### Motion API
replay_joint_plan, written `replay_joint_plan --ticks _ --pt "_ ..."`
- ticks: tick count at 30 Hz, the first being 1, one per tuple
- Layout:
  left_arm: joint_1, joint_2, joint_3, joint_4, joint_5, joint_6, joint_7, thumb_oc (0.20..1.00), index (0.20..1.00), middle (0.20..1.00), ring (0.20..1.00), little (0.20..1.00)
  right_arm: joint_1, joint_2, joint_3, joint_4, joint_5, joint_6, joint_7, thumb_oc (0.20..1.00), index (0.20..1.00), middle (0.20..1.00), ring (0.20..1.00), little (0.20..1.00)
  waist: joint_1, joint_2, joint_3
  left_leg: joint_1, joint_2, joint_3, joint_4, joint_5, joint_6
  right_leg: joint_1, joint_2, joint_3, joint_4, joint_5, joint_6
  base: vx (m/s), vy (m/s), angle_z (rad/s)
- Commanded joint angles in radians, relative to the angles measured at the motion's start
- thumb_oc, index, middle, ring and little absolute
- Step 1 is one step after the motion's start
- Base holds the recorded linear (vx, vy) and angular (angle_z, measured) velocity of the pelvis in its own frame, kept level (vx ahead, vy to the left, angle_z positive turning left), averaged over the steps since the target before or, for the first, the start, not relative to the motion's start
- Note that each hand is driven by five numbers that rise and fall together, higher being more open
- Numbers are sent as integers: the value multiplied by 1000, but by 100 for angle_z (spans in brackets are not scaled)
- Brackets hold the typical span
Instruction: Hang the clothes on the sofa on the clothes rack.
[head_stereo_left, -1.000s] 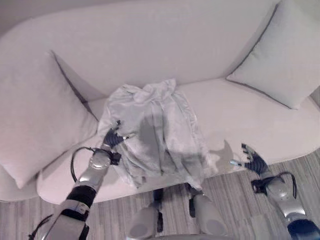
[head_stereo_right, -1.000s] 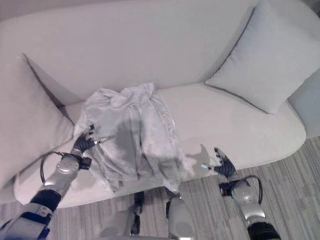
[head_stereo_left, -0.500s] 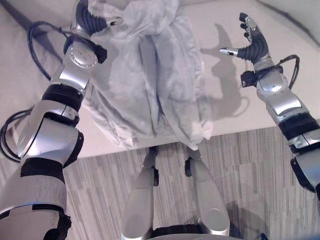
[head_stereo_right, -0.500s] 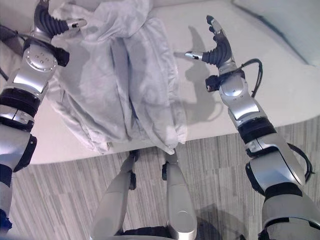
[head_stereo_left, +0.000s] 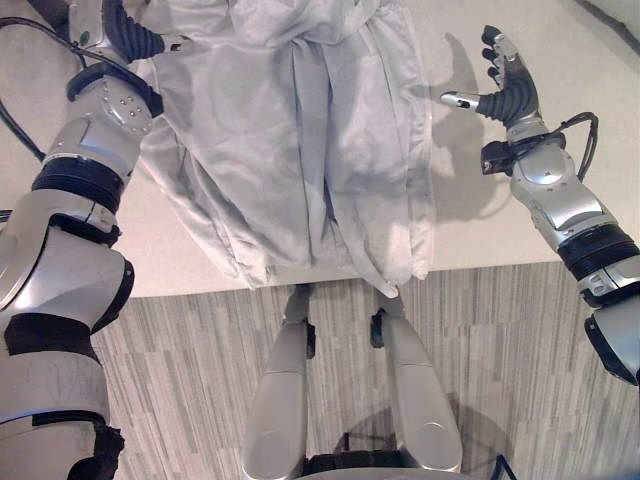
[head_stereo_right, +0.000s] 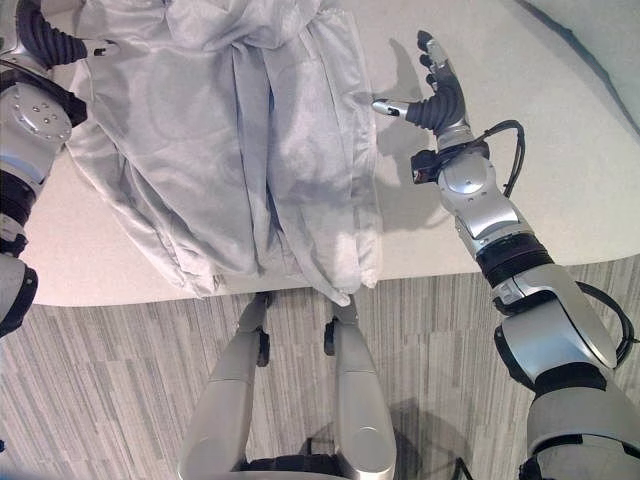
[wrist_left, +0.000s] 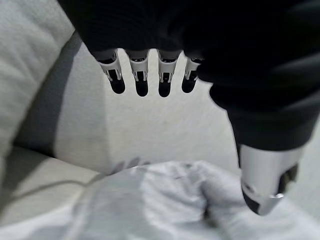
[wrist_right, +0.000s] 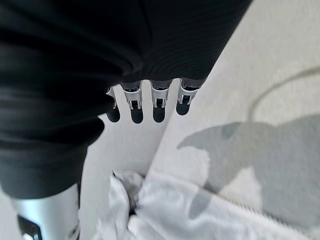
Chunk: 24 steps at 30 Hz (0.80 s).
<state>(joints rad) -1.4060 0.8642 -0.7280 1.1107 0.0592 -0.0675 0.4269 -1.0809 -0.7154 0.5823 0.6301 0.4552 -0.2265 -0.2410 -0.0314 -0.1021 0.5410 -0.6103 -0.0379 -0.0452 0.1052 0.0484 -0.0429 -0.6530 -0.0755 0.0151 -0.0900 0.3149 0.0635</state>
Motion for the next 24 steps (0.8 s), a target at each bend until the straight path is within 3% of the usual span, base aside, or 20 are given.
replay_joint_plan --ticks 1,24 --pt "-69 66 -7 18 4 -4 30 1000 1000 1000 1000 1000 -13 -38 -22 -56 45 -61 -26 1000 1000 1000 1000 1000 15 20 -21 29 28 30 -90 51 -6 107 -32 -9 3 -86 129 0 0 0" --pt "-171 41 -111 73 -26 -1 11 1000 1000 1000 1000 1000 -222 4 94 30 82 -55 -63 1000 1000 1000 1000 1000 37 3 -21 -100 32 -8 -77 60 -12 1 -37 -52 3 -76 136 4 2 2"
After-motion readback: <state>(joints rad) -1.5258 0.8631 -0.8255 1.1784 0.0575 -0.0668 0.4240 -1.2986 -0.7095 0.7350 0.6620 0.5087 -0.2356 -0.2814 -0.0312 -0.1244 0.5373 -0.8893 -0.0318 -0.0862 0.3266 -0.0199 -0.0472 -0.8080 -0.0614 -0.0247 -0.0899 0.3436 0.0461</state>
